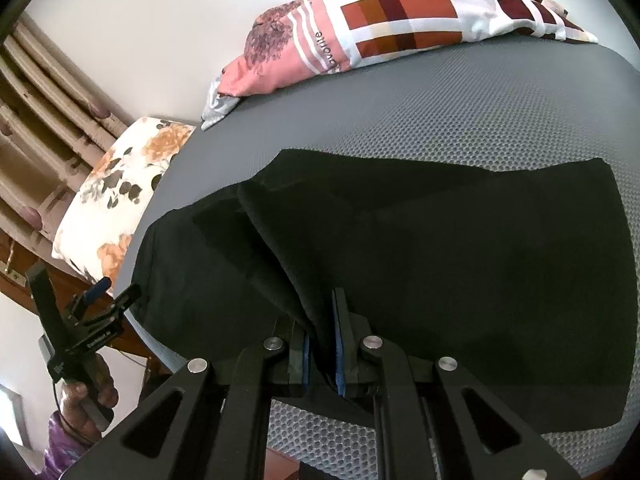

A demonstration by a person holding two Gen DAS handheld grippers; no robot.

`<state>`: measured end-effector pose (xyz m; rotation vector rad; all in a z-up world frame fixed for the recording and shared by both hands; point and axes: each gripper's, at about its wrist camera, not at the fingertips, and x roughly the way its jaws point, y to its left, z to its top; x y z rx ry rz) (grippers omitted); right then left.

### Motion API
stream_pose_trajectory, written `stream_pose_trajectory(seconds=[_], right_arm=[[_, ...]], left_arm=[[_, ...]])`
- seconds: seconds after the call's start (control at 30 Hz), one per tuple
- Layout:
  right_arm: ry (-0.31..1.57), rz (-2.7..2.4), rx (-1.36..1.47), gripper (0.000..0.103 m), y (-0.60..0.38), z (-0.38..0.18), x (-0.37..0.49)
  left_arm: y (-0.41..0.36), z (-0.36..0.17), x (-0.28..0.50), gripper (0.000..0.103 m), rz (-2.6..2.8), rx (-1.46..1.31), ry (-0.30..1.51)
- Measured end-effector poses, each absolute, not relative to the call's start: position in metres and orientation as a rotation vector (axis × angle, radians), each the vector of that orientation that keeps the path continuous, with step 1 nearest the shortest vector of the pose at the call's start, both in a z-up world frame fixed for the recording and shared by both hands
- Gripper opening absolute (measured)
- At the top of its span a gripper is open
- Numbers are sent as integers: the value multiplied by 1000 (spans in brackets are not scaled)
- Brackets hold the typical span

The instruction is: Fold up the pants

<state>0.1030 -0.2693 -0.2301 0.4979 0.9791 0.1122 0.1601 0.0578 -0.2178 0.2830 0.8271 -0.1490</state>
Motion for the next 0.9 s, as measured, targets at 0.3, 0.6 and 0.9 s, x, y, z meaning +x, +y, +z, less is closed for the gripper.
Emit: stream_pose_trajectory(seconds=[0.3, 0.6, 0.9], right_arm=[[997, 106, 383, 11, -248, -237, 102], [1011, 97, 327, 13, -239, -243, 100], [1026, 109, 310, 25, -232, -247, 98]], left_arm=[[57, -220, 159, 93, -149, 285, 834], [59, -222, 159, 93, -156, 280, 836], [56, -227, 159, 93, -163, 290, 849]])
